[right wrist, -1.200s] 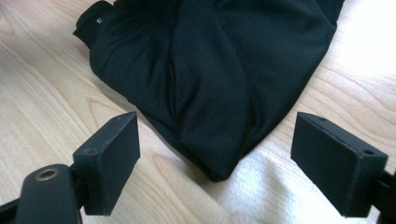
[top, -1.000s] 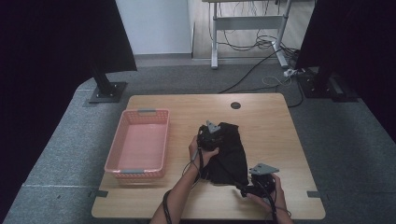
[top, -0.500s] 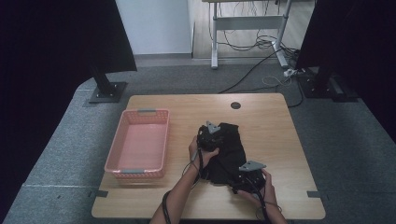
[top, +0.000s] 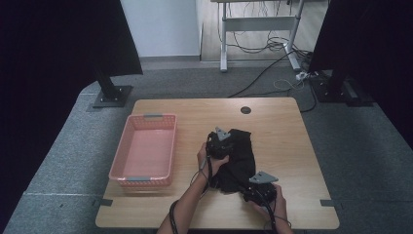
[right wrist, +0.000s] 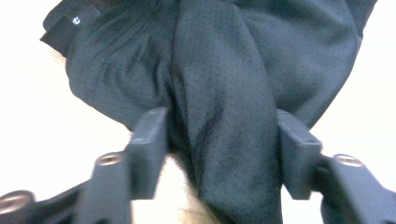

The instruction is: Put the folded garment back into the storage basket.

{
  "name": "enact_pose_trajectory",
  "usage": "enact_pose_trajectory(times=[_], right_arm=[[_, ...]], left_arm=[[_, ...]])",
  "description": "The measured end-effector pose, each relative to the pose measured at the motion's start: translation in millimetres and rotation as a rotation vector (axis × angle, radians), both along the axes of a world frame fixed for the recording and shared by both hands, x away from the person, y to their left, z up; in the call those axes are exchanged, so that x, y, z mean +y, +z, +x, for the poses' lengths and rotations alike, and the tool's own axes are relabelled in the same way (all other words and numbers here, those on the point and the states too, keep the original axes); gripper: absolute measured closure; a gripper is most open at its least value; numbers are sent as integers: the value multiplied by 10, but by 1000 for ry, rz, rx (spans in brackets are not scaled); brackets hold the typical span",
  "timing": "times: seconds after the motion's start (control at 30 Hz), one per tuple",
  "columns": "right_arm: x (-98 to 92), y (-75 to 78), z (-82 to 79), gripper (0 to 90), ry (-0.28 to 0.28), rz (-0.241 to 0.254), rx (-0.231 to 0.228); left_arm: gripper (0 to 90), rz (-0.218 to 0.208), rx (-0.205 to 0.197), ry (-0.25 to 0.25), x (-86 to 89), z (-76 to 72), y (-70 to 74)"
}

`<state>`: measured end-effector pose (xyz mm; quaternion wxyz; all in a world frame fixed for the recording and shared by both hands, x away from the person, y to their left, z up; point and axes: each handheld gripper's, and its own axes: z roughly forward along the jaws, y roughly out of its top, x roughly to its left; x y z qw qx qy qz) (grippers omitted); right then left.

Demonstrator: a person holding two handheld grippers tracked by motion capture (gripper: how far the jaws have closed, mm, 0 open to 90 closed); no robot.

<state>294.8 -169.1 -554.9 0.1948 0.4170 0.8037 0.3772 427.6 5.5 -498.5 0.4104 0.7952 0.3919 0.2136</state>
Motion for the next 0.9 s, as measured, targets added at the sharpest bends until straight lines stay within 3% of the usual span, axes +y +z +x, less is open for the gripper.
enact_pose_trajectory(times=[0.17, 0.23, 0.47, 0.9], right_arm=[[-13, 15, 1, 655, 4, 15, 4], [-26, 13, 5, 687, 8, 26, 3], [-49, 25, 8, 716, 16, 51, 7], [-25, 201, -51, 723, 32, 85, -47]], left_arm=[[654, -9, -8, -5, -31, -29, 0], [654, -10, -12, -7, -39, -35, 1], [656, -18, -12, -6, -33, -32, 10], [657, -34, -41, -12, 11, -81, 156]])
